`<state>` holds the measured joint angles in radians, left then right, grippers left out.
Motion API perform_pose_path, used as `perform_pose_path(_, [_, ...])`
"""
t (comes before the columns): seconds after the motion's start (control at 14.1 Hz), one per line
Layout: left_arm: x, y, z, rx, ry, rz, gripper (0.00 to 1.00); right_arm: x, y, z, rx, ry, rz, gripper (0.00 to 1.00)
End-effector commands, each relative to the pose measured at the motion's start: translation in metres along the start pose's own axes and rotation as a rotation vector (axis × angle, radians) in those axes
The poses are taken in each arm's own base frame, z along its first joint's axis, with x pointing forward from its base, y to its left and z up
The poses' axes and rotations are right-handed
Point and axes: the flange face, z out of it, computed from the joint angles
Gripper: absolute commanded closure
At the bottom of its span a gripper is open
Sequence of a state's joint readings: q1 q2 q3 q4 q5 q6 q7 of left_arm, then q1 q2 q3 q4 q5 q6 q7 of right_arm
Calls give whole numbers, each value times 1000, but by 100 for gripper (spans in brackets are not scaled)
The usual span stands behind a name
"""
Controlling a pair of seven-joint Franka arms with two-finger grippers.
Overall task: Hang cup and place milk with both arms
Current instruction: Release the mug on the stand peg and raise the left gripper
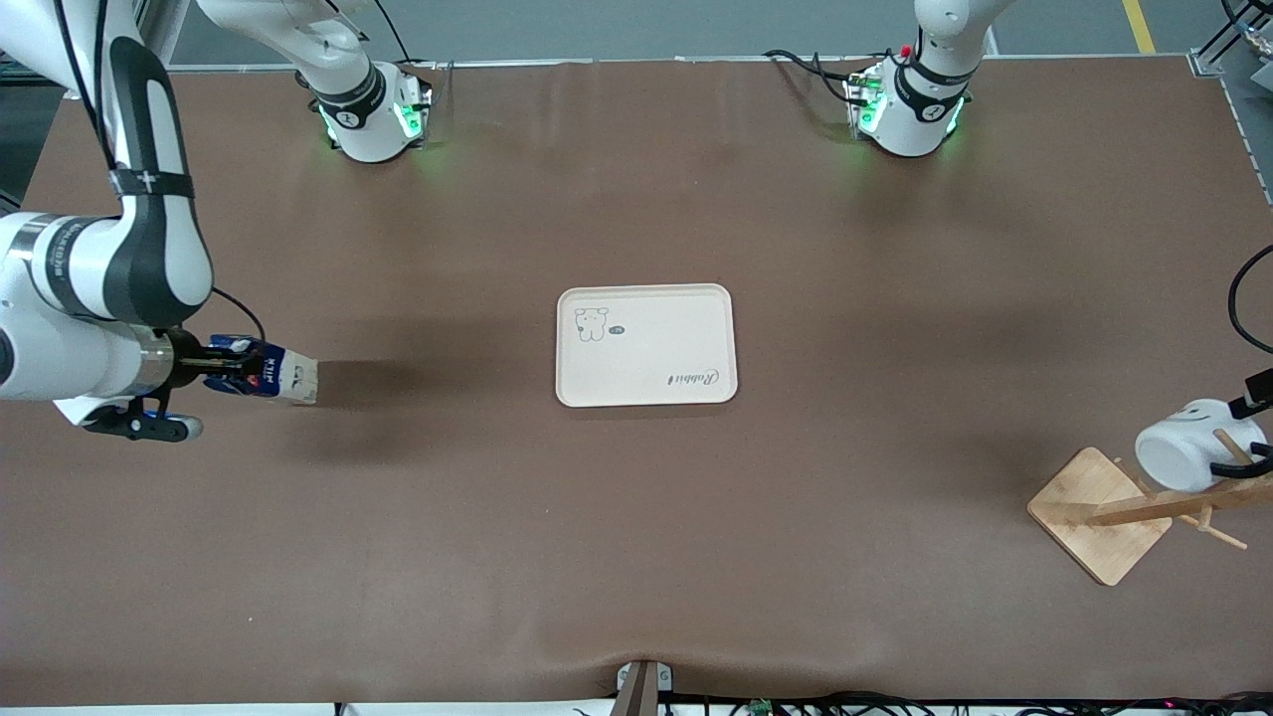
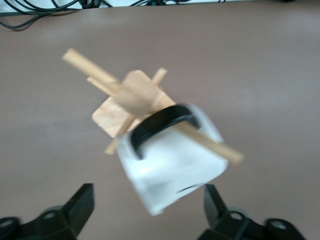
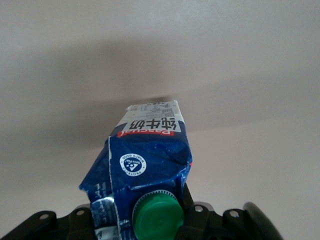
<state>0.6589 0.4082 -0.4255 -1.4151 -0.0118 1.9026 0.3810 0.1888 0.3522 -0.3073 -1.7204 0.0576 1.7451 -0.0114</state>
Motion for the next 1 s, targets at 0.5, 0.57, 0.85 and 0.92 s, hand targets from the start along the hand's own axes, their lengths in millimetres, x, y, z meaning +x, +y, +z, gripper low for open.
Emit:
perform_pose_path(0.5, [4,178,-46,31,-90,-211,0,-8,19,45,1,15,-7,55])
perform_pose_path(0.57, [3,189,-48,38,-104,-225,0,-7,19,47,0,13,-6,7])
perform_pose_path(0.85, [-4,228,-59,99,-138,-164,0,-7,21,48,1,12,-17,0])
perform_pose_path(0.92, [-5,235,-63,98,-148,-154,0,-7,25,49,2,10,-13,0])
